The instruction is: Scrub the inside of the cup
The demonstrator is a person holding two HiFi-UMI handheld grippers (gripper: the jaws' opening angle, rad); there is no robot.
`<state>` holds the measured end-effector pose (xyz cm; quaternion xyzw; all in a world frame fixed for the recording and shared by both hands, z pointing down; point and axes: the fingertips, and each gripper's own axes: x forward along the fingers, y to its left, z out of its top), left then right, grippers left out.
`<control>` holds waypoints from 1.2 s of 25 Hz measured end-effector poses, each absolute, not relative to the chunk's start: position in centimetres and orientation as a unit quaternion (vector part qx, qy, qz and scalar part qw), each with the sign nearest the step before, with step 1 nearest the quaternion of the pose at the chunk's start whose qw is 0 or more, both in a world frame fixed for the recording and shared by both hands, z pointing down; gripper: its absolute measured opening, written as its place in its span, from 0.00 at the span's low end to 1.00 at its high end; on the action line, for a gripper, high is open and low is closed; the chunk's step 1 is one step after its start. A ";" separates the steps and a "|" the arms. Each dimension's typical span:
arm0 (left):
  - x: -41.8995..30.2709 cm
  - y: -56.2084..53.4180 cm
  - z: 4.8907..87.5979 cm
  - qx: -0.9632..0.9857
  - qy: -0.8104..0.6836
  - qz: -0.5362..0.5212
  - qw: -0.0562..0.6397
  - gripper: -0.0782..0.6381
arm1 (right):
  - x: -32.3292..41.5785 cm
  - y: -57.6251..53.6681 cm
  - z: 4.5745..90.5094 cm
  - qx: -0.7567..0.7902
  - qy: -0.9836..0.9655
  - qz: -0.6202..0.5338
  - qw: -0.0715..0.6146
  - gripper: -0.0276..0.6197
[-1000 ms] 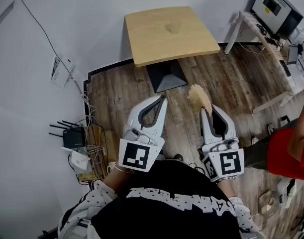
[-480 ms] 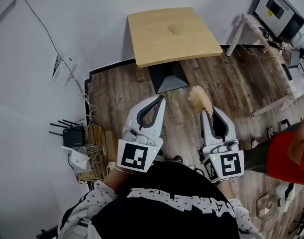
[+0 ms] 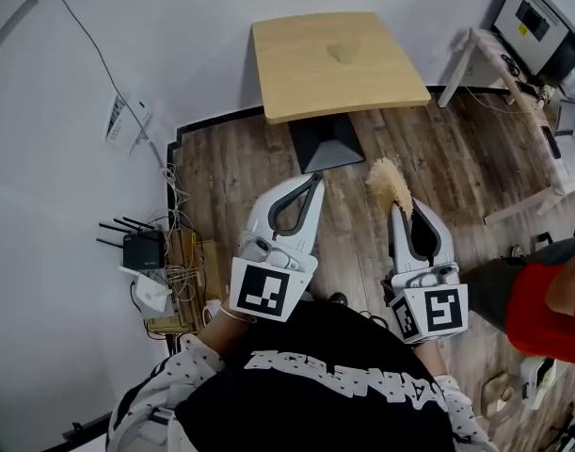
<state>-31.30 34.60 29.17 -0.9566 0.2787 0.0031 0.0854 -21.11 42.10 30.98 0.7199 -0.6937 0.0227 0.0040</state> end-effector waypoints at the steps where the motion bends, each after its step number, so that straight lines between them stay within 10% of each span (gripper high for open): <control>1: -31.2 34.6 29.2 -0.956 0.280 0.003 0.084 0.11 | -21.1 42.1 31.0 0.719 -0.694 0.022 0.004 0.17; 30: -24.5 37.4 30.6 -0.949 0.298 -0.020 0.099 0.11 | -13.0 45.7 32.7 0.717 -0.697 0.026 -0.011 0.17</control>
